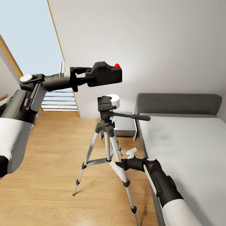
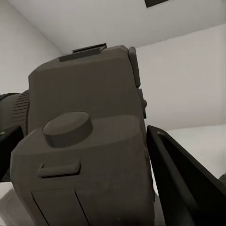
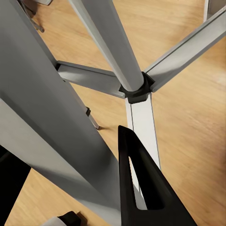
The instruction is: Attach the digital camera to the camera tripod in the bedroom.
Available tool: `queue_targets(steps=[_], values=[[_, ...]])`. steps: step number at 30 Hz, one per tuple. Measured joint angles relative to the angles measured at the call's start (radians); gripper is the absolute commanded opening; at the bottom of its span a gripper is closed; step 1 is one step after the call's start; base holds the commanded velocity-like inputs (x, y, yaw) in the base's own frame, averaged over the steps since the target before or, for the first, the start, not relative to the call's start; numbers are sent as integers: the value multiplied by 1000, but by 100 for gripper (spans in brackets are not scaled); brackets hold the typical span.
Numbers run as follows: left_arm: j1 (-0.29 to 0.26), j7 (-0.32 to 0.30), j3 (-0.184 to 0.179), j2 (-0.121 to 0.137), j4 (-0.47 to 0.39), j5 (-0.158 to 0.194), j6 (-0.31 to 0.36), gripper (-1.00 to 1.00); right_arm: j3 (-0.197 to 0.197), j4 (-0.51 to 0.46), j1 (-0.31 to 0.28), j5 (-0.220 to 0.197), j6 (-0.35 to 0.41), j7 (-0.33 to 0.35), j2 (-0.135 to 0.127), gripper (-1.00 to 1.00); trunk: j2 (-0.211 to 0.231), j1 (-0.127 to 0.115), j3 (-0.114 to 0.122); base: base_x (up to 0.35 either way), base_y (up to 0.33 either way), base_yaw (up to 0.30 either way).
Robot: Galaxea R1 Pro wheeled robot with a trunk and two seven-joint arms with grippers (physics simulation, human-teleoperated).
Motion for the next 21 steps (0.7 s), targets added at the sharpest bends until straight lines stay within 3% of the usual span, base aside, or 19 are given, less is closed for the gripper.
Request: queue_targets(steps=[14,21], values=[[75,-3,1,4,-17,1,3,-100,0,0,0,0,0,0,0,-100,0,0,0,0,0,0],[86,-11,1,5,-37,14,5,-100,0,0,0,0,0,0,0,-100,0,0,0,0,0,0]])
